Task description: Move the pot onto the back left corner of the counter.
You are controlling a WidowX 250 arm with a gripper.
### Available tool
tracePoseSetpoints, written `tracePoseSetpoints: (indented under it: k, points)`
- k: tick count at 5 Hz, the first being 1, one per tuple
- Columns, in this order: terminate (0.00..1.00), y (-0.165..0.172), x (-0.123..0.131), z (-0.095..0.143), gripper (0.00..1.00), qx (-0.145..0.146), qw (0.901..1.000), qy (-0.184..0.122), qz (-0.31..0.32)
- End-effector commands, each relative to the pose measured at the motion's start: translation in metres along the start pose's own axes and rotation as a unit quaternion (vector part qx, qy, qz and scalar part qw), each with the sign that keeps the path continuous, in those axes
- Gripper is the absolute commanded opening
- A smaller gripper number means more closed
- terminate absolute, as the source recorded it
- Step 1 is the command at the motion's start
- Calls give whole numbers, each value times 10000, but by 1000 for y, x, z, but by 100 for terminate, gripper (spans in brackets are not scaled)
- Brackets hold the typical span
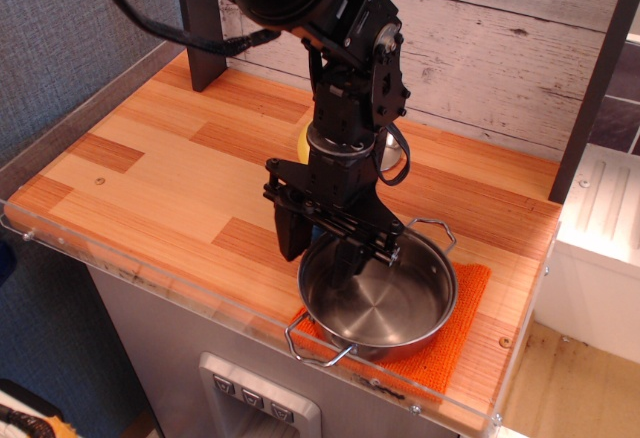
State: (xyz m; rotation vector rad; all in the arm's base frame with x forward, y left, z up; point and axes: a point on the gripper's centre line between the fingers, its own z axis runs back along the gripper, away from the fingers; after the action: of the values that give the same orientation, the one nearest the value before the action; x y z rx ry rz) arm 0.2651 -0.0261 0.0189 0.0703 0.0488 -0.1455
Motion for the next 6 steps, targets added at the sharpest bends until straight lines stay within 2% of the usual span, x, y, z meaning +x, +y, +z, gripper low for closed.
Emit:
tracePoseSetpoints:
  k: [1,2,3,4,5,6]
  points:
    - [0,-9,7,24,0,-35,9989,-445,-125]
    - [0,-16,6,30,0,-157,9982,-556,-182]
    - [0,-17,9,58,0,-642,9934,-944,-97]
    - [0,18,15,94,0,-880,9853,-1420,359]
    - [0,70,21,99,0,-671,9833,-1314,1065]
    - [0,121,29,82,0,-328,9798,-889,1759]
